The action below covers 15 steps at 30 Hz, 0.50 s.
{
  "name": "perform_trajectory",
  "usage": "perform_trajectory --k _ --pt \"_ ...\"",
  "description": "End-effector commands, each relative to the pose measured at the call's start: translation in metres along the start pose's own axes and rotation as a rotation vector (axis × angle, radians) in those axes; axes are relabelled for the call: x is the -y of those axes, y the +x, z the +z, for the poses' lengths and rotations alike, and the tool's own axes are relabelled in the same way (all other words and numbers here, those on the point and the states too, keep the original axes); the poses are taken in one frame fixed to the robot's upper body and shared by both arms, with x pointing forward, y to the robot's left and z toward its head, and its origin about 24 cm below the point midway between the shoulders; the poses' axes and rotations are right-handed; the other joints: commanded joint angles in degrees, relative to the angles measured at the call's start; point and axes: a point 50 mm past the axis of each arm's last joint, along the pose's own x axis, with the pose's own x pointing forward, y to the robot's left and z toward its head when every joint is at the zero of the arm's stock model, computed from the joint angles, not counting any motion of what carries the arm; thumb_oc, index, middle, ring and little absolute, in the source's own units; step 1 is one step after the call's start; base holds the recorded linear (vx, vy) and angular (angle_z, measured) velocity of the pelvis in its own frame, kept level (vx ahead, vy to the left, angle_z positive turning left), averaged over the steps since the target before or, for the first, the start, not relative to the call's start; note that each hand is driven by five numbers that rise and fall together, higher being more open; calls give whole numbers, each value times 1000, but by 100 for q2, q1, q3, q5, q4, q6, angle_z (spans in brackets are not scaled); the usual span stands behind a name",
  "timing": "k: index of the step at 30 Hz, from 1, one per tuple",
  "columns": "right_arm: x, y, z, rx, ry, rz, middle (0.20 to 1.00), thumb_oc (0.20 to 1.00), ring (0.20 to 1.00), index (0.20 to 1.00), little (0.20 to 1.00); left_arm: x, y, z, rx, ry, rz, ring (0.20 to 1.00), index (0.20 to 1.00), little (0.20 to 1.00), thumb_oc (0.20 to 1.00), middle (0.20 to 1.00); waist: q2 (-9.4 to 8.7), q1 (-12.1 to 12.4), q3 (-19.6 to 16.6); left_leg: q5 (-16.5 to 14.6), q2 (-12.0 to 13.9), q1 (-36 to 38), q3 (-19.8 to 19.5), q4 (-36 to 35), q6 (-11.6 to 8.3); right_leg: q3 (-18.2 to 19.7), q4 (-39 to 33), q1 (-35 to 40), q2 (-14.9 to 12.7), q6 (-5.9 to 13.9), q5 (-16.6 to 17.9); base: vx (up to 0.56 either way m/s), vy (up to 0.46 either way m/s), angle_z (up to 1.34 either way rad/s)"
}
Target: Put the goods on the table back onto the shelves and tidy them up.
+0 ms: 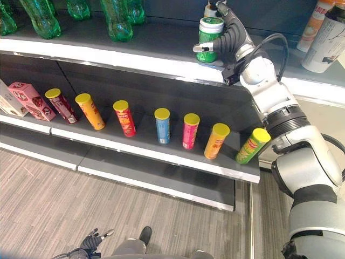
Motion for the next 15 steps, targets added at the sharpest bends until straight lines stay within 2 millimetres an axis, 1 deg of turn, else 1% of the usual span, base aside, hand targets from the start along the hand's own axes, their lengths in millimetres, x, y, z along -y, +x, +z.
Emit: perform_trajectory --k 1,3,6,8,10,12,13,14,15 --pt "24 19 47 140 -59 -88 1000 1000 1000 1000 1000 -14 4 17 52 22 41 1000 1000 1000 1000 1000 -336 -33 -99 -1164 349 107 647 672 -303 162 196 -348 -430 168 -162 0 0 0" --pt "35 19 54 167 -69 -134 1000 1000 1000 1000 1000 -15 5 17 52 25 44 1000 1000 1000 1000 1000 -337 -51 -103 -1169 359 116 664 678 -301 178 191 -349 -423 174 -154 0 0 0" --pt "59 14 68 227 -73 -246 1000 1000 1000 1000 1000 -17 5 16 46 32 52 1000 1000 1000 1000 1000 -328 -112 -107 -1186 373 137 718 674 -292 246 162 -372 -401 187 -134 0 0 0" --pt "79 3 85 315 -80 -343 1000 1000 1000 1000 1000 -17 5 16 44 38 63 1000 1000 1000 1000 1000 -300 -220 -110 -1206 384 157 776 673 -274 314 136 -400 -382 201 -114 -17 34 -10" --pt "91 -13 101 423 -46 -416 1000 1000 1000 1000 1000 -18 4 14 36 29 76 1000 1000 1000 1000 1000 -272 -328 -100 -1238 407 170 837 687 -249 420 115 -444 -354 218 -97 -19 36 -24" --pt "94 -29 111 514 -18 -451 1000 1000 1000 1000 1000 -18 5 16 42 21 84 1000 1000 1000 1000 1000 -251 -430 -97 -1271 421 196 913 698 -227 525 101 -494 -330 232 -75 -23 32 -16" --pt "94 -30 110 512 -17 -453 1000 1000 1000 1000 1000 -19 5 16 42 24 86 1000 1000 1000 1000 1000 -264 -414 -103 -1274 424 198 922 699 -227 534 102 -497 -328 232 -74 -30 45 -30" --pt "90 -48 118 608 49 -442 1000 1000 1000 1000 1000 -17 4 16 41 20 81 1000 1000 1000 1000 1000 -231 -545 -103 -1307 447 227 1024 713 -208 653 73 -549 -307 253 -49 -18 29 -33" --pt "90 -49 117 605 51 -443 1000 1000 1000 1000 1000 -18 4 15 40 23 83 1000 1000 1000 1000 1000 -246 -525 -111 -1309 451 232 1034 711 -208 663 70 -549 -303 253 -46 -44 55 -43"
